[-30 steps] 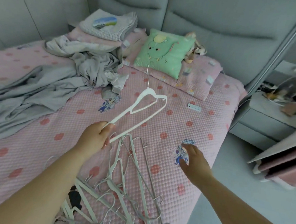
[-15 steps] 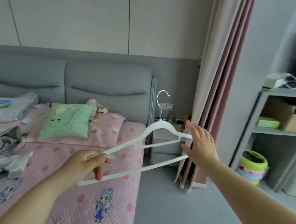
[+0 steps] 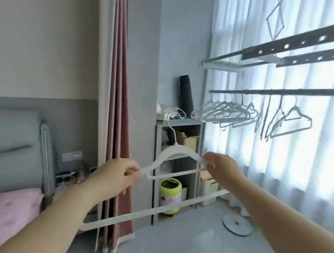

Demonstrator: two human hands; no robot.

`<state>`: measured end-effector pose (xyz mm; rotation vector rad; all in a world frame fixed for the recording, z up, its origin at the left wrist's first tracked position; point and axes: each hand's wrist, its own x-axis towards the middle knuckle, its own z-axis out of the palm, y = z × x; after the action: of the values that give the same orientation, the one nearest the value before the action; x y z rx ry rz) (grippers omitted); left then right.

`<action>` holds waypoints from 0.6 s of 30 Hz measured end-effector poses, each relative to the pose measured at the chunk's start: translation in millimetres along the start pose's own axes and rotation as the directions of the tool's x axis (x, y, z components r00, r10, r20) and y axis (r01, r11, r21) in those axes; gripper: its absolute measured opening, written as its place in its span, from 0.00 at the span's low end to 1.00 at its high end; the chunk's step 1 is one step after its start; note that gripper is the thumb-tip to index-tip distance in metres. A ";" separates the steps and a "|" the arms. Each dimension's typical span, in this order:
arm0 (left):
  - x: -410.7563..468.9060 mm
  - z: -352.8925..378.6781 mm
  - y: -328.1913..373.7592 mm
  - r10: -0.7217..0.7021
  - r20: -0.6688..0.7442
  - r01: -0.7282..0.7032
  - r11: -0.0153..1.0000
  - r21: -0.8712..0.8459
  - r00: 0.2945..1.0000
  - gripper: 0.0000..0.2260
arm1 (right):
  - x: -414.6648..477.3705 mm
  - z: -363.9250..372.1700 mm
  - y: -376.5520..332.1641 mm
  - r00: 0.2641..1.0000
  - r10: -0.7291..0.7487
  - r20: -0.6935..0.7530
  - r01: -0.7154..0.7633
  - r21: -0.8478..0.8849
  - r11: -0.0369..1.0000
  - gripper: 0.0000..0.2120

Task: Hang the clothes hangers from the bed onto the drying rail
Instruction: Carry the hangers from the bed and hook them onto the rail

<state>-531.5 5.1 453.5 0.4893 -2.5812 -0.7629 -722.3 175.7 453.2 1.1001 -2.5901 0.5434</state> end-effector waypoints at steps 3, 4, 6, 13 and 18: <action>29.1 44.6 72.0 0.113 0.078 -0.118 0.991 0.059 0.991 0.07 | -14.7 -32.4 69.1 0.996 0.059 -0.067 -0.063 -0.053 0.997 0.13; 38.7 58.1 92.6 0.148 0.088 -0.153 0.987 0.049 0.985 0.08 | -20.7 -41.9 92.9 0.992 0.100 -0.083 -0.104 -0.046 0.993 0.12; 57.0 83.5 129.6 0.207 0.132 -0.209 0.978 0.007 0.969 0.08 | -32.4 -57.9 139.3 0.975 0.192 -0.108 -0.196 -0.029 0.980 0.11; 115.3 165.0 227.5 0.369 0.243 -0.382 0.924 0.006 0.897 0.10 | -56.1 -91.5 260.9 0.891 0.393 -0.227 -0.412 -0.040 0.910 0.11; 171.8 213.4 263.9 0.408 0.293 -0.433 0.901 0.022 0.864 0.09 | -43.6 -92.6 315.6 0.875 0.427 -0.228 -0.453 -0.071 0.889 0.17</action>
<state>-835.1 231.5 488.7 -0.1835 -2.8434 -0.5979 -914.5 446.0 445.7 0.3782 -2.6438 0.5503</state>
